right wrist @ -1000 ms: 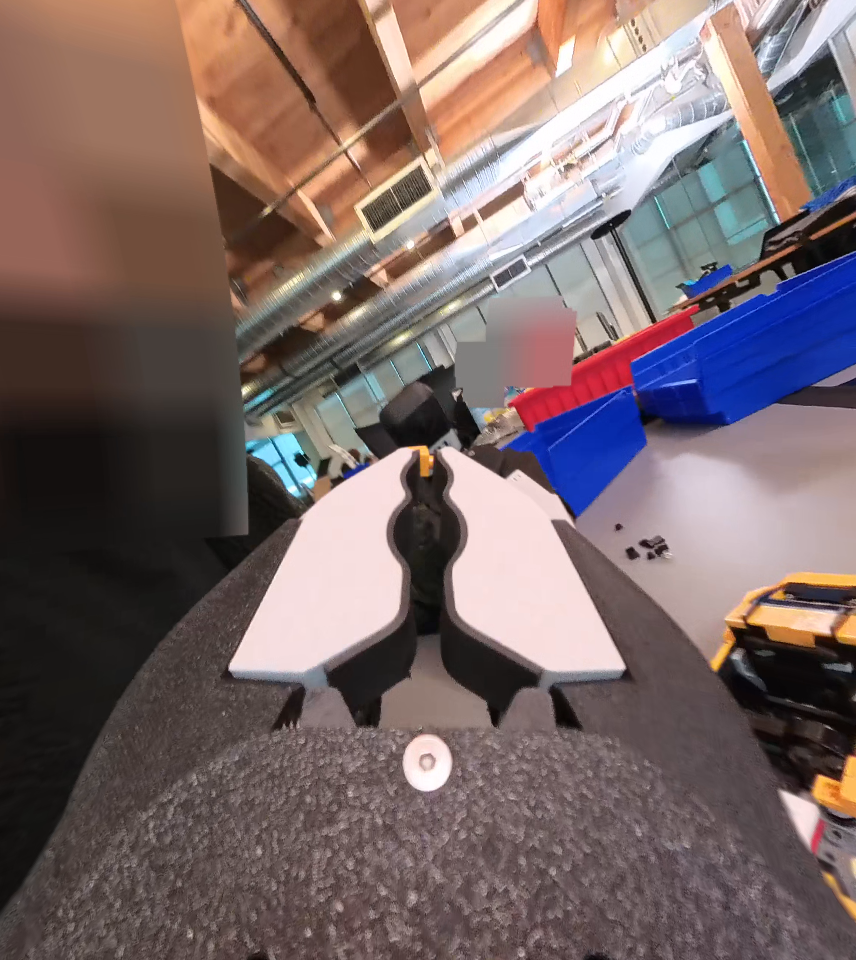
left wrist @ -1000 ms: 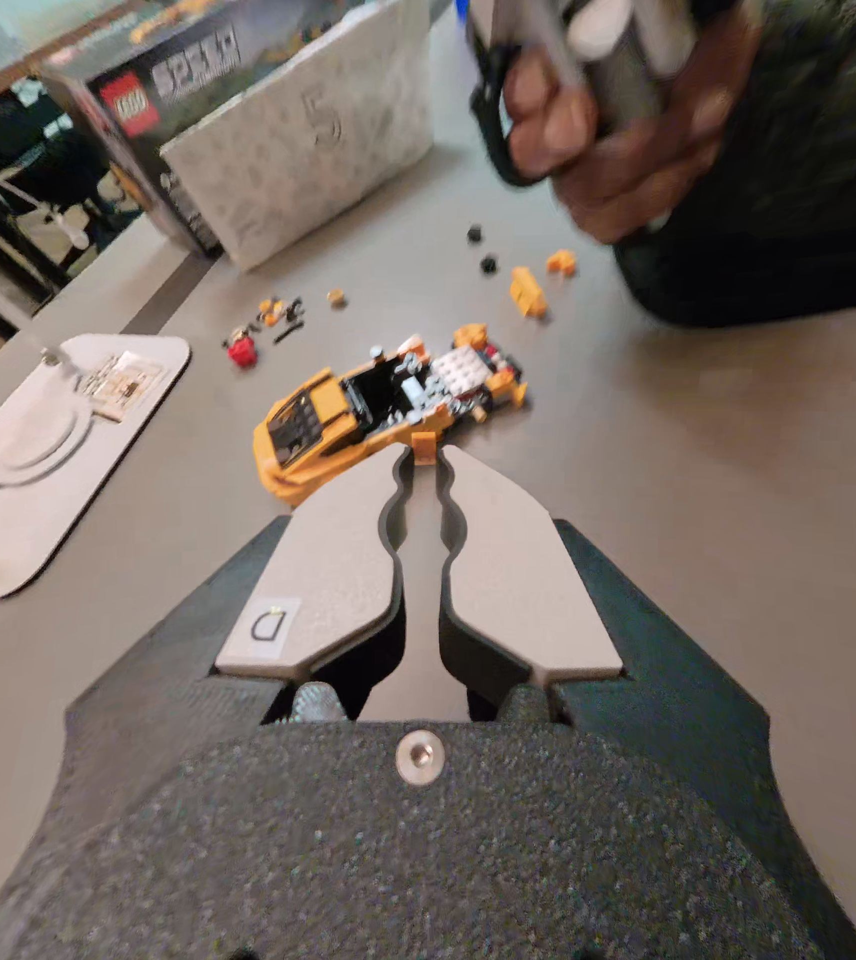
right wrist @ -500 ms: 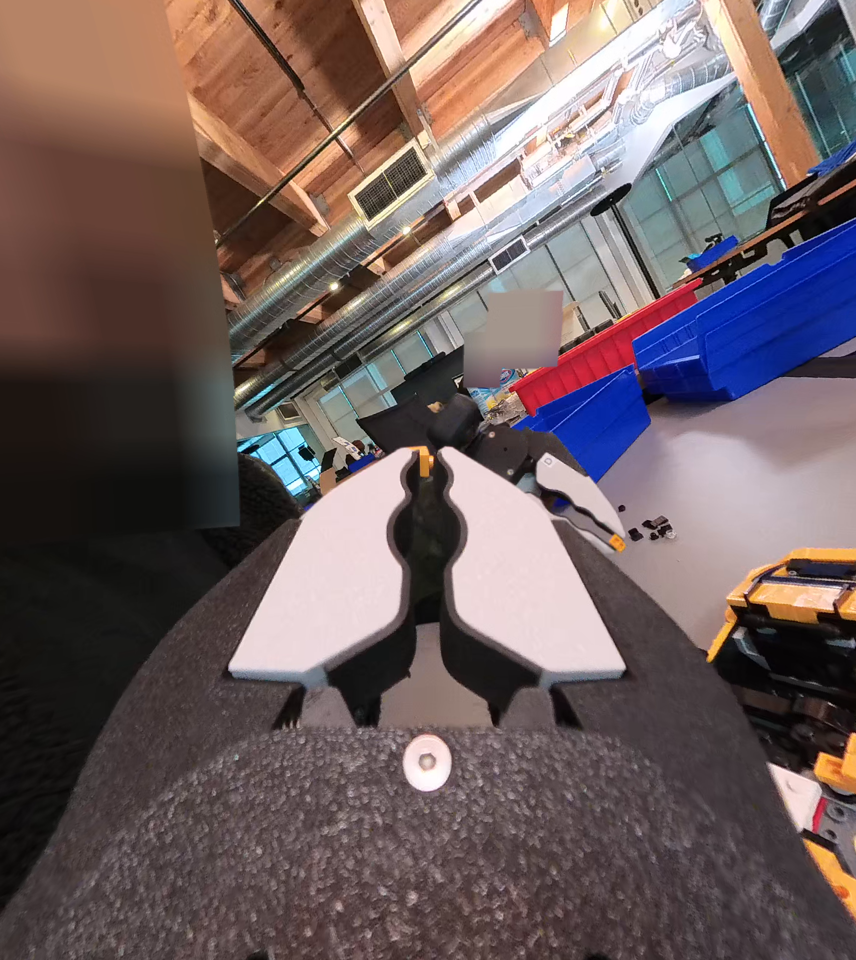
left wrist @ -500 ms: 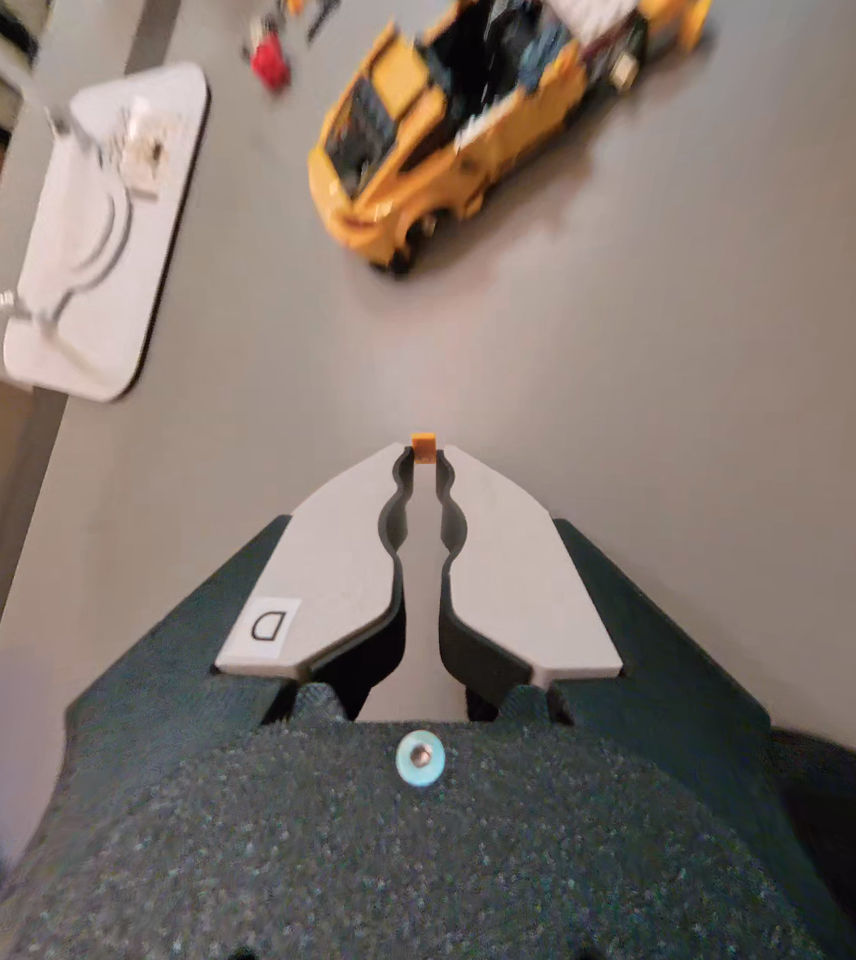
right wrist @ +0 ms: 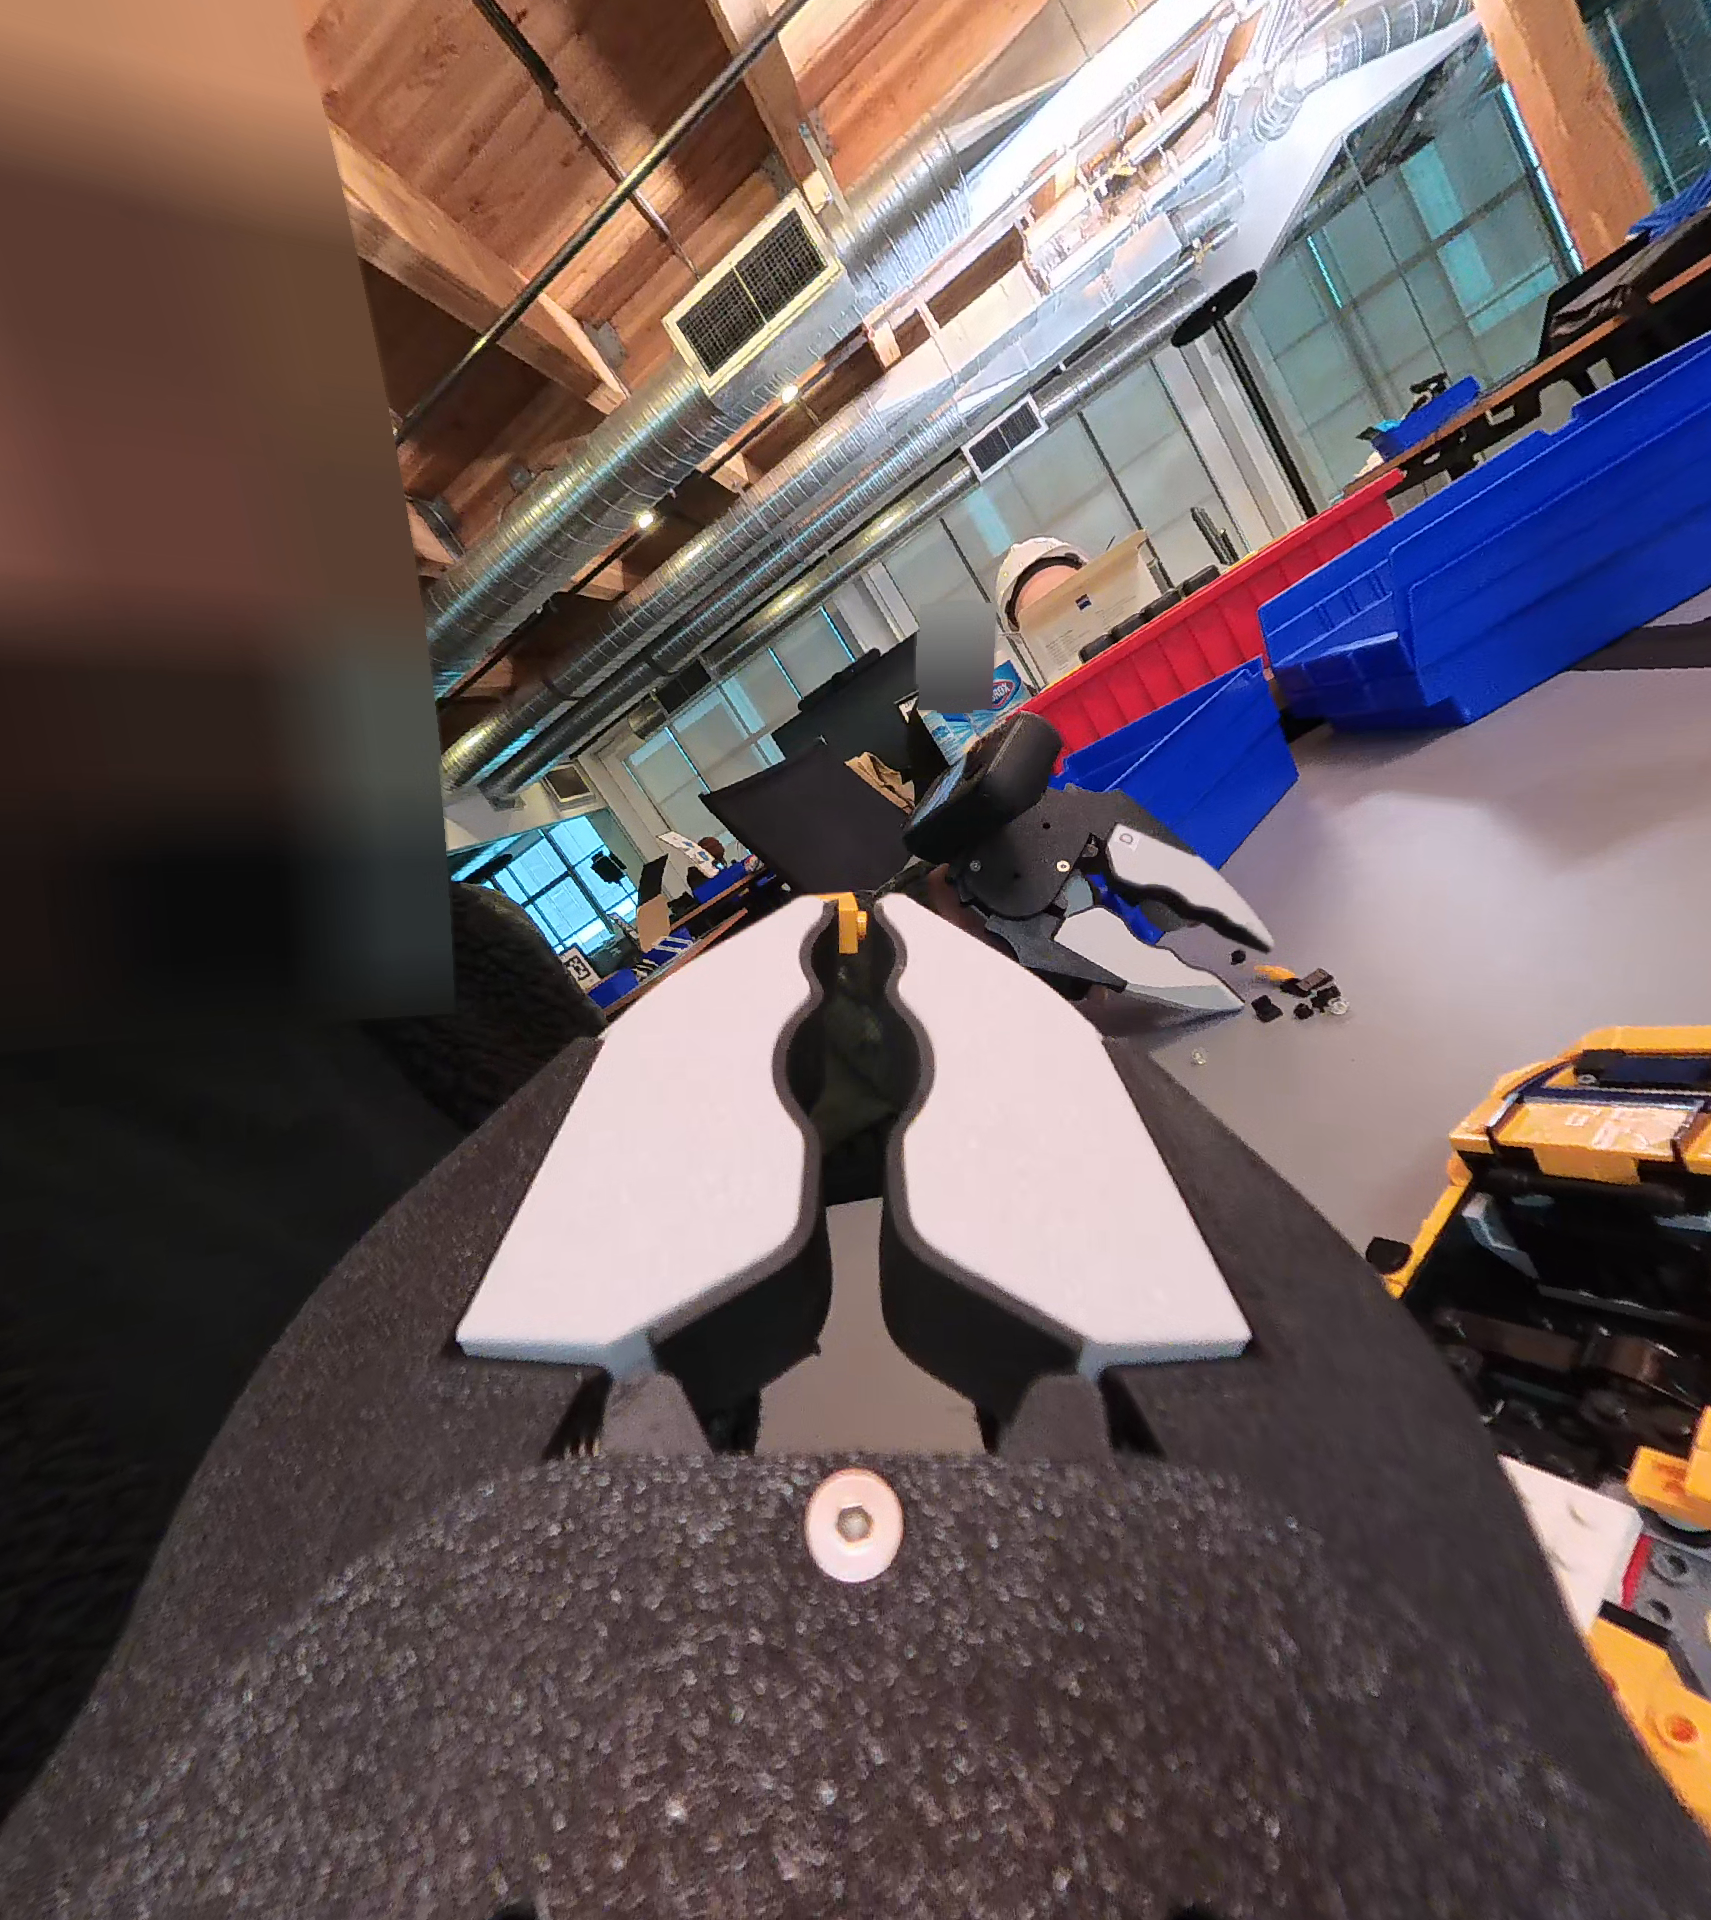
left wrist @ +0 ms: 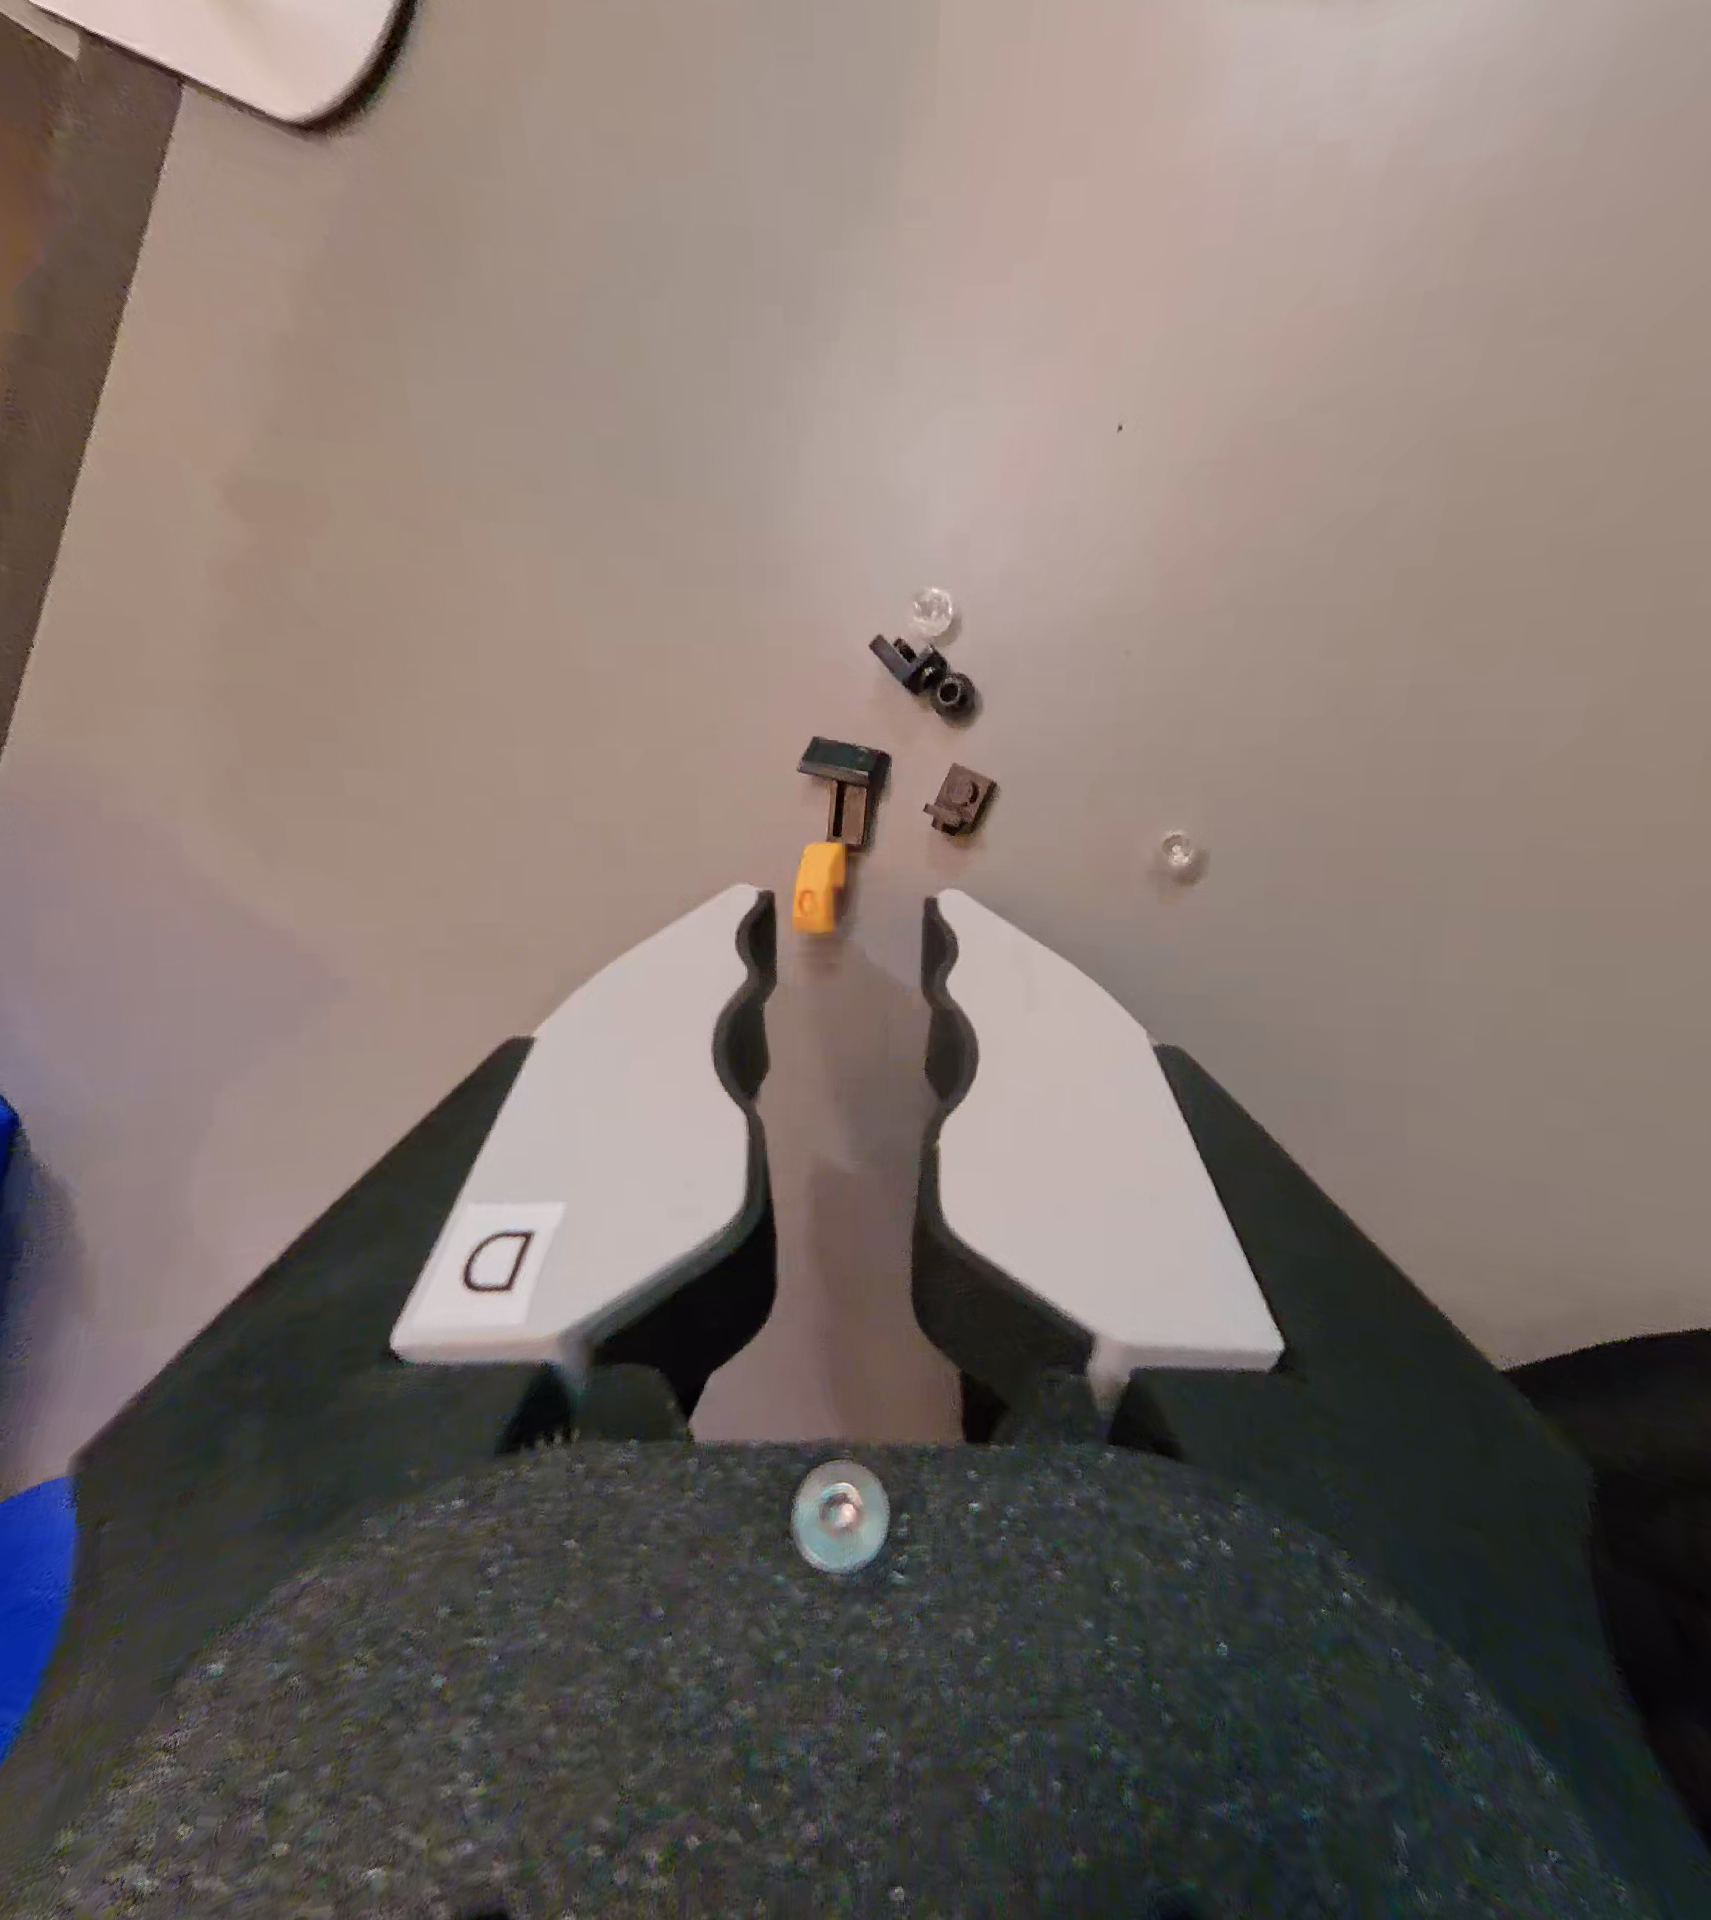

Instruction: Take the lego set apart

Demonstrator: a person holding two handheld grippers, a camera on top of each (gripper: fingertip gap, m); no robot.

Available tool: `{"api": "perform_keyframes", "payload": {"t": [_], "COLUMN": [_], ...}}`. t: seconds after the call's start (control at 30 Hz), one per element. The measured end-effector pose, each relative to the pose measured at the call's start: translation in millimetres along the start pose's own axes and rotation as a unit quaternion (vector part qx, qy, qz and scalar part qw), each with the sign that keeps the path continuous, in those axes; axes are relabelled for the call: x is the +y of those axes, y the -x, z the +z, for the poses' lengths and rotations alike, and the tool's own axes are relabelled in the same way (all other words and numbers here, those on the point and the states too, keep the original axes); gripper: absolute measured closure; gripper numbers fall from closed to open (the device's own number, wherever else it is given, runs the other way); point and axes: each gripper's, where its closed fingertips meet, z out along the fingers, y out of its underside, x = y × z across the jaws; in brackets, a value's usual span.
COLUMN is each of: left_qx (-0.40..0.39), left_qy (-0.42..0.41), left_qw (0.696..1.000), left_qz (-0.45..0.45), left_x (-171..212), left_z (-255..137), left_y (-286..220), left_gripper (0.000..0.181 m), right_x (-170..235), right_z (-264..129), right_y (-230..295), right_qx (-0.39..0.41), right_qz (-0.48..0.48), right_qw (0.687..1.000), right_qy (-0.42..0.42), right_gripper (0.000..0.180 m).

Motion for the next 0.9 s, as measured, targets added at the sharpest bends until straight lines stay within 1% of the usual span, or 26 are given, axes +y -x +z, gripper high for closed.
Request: {"api": "perform_keyframes", "payload": {"t": [0.07,0.17,0.27,0.4,0.5,0.57,0.63,0.7,0.83,0.9], "left_qx": [0.001,0.005,0.022,0.088,0.128,0.158,0.191,0.207,0.228,0.23], "left_qy": [-0.015,-0.052,-0.144,-0.292,-0.368,-0.408,-0.439,-0.458,-0.48,-0.482], "left_qw": [1.0,0.999,0.989,0.952,0.921,0.899,0.877,0.864,0.845,0.844], "left_qz": [0.003,-0.003,-0.014,-0.028,-0.018,-0.028,-0.035,-0.042,-0.051,-0.05], "left_x": [-4.6,-16.8,-46.4,-94.8,-122.7,-141.5,-160.3,-176.9,-201.5,-206.8], "left_z": [-0.8,-7.3,-25.1,-59.9,-79.9,-91.5,-102.6,-108.8,-118.0,-118.3], "left_y": [-0.6,-1.2,-5.6,-27.9,-50.5,-65.9,-84.4,-99.6,-122.2,-128.5], "left_gripper": [0.147,0.147,0.151,0.159,0.165,0.169,0.169,0.169,0.169,0.169], "right_x": [0.3,1.6,3.2,6.1,9.3,12.5,16.9,21.2,29.2,32.0], "right_z": [-0.2,0.1,0.7,2.3,4.1,6.1,8.9,12.3,18.8,20.8], "right_y": [-0.6,-1.5,-3.0,-4.9,-6.9,-9.7,-12.8,-14.3,-13.7,-12.7], "right_qx": [0.001,0.002,0.006,0.012,0.018,0.026,0.032,0.034,0.03,0.027], "right_qz": [0.003,0.007,0.006,0.004,0.003,0.003,0.007,0.014,0.022,0.022], "right_qw": [1.0,1.0,1.0,1.0,1.0,0.999,0.999,0.999,0.998,0.998], "right_qy": [0.001,0.004,0.008,0.014,0.02,0.025,0.031,0.036,0.047,0.053], "right_gripper": [0.175,0.175,0.175,0.175,0.175,0.175,0.175,0.175,0.175,0.175]}}
